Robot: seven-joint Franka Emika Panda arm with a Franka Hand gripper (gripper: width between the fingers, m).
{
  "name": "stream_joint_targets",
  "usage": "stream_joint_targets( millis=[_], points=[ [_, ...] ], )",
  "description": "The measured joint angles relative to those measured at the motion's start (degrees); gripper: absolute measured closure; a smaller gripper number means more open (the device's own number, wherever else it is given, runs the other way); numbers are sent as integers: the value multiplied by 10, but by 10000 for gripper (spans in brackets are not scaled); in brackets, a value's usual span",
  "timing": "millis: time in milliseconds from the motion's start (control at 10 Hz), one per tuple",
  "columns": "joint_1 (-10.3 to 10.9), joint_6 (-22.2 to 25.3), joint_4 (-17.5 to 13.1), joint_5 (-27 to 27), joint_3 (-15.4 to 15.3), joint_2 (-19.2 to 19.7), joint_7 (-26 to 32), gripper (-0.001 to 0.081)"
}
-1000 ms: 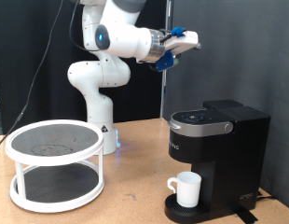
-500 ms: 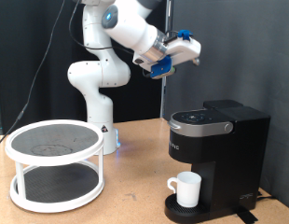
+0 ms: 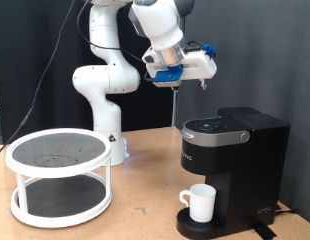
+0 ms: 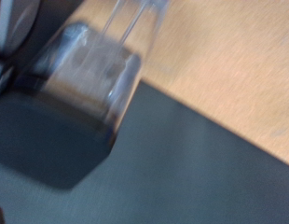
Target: Make a cup of coffee with the keurig machine
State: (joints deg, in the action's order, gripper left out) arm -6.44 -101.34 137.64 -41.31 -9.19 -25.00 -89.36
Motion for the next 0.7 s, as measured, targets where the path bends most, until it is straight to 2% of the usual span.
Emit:
stream_joint_targets(
  millis=[200, 500, 600, 700],
  points=[
    [10, 50, -6, -118, 27, 5, 77, 72],
    [18, 158, -12, -291, 62, 31, 142, 72],
    [21, 181, -12, -333, 71, 51, 164, 72],
    [20, 171, -12, -316, 68, 50, 162, 72]
  ],
)
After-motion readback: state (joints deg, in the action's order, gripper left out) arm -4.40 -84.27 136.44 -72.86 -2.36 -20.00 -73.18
